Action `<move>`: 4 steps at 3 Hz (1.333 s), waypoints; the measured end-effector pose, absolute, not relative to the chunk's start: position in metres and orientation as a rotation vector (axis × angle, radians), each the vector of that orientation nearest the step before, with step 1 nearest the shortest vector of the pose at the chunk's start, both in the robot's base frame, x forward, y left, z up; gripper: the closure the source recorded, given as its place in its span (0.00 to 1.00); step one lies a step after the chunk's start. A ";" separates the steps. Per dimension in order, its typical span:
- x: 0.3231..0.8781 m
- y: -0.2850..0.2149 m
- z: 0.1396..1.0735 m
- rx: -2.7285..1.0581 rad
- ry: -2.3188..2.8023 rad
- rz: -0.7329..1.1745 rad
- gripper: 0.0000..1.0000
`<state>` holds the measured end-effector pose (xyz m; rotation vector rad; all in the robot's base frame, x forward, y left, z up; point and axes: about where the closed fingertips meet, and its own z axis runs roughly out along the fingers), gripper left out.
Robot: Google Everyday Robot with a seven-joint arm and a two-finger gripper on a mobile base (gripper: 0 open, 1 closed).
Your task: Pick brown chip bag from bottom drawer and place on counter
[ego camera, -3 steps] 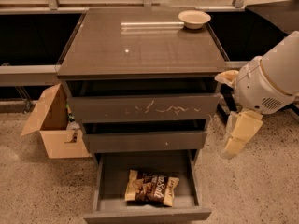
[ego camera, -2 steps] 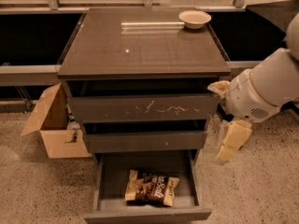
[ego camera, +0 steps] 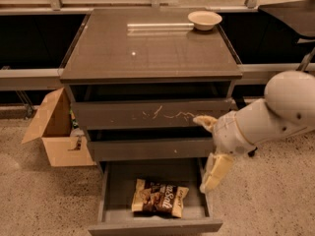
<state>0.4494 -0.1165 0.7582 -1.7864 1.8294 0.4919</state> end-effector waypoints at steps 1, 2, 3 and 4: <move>0.453 -0.100 0.718 -1.761 1.772 0.603 0.00; 0.453 -0.100 0.718 -1.761 1.772 0.604 0.00; 0.455 -0.096 0.688 -1.769 1.761 0.673 0.00; 0.460 -0.090 0.647 -1.776 1.724 0.738 0.00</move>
Offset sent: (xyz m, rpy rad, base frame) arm 0.0025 0.0132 -0.0297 0.0678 0.0190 0.0235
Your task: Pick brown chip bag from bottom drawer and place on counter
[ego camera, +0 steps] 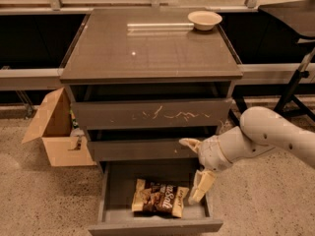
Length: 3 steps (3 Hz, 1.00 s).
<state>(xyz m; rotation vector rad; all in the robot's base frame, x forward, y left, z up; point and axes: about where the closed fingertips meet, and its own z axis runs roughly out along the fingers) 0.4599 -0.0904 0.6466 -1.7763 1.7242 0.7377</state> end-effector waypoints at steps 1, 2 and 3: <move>0.465 -0.077 0.578 -1.789 1.708 0.813 0.00; 0.468 -0.067 0.541 -1.798 1.726 0.836 0.00; 0.473 -0.062 0.503 -1.776 1.754 0.872 0.00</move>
Offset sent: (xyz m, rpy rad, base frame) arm 0.0135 0.0324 -0.1488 0.0039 0.0954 0.0402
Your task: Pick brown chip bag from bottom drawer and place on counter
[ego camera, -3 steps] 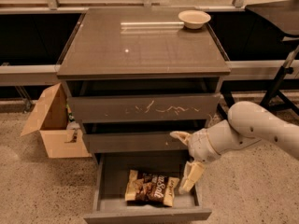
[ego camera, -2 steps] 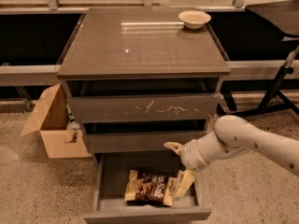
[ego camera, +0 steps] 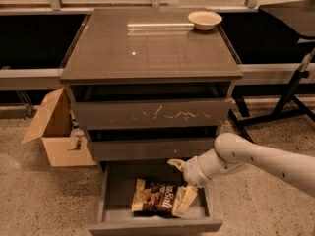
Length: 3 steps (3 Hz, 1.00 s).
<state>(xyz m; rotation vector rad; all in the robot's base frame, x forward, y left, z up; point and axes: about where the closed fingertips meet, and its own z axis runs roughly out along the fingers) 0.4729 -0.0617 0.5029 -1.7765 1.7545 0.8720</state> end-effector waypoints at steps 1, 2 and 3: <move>0.476 -0.062 0.492 -1.780 1.759 0.888 0.00; 0.491 -0.068 0.459 -1.811 1.772 0.891 0.00; 0.513 -0.081 0.409 -1.807 1.784 0.921 0.00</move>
Offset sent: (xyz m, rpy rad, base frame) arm 0.0393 -0.0166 -0.0826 -0.0548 0.0383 0.0337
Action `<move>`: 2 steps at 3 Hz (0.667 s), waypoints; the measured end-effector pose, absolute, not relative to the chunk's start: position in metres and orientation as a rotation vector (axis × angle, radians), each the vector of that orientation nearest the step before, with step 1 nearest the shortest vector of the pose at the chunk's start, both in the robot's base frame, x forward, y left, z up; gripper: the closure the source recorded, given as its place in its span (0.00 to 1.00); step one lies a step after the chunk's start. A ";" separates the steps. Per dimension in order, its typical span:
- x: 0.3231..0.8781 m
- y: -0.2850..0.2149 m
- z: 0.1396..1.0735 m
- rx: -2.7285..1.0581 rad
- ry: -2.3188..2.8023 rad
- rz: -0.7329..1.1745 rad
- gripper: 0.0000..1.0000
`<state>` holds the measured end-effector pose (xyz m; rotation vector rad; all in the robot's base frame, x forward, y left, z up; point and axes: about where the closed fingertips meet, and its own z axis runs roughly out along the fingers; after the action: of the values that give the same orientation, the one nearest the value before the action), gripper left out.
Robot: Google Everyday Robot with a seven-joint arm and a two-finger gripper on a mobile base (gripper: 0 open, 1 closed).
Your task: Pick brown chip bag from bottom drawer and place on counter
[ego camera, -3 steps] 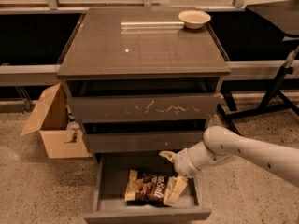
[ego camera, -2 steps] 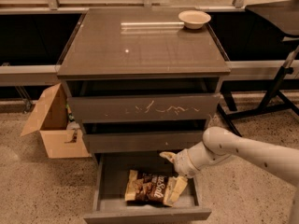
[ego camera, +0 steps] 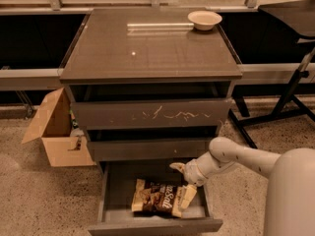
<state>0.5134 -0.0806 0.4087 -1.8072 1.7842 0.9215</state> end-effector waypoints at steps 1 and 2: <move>0.525 -0.084 0.380 -1.798 1.811 0.931 0.00; 0.558 -0.062 0.321 -1.817 1.872 0.914 0.00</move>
Offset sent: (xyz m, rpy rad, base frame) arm 0.0470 0.0094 -0.0884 -0.1109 0.0359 -0.0483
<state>0.5581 -0.0617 0.3207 -1.8171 1.8715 0.9144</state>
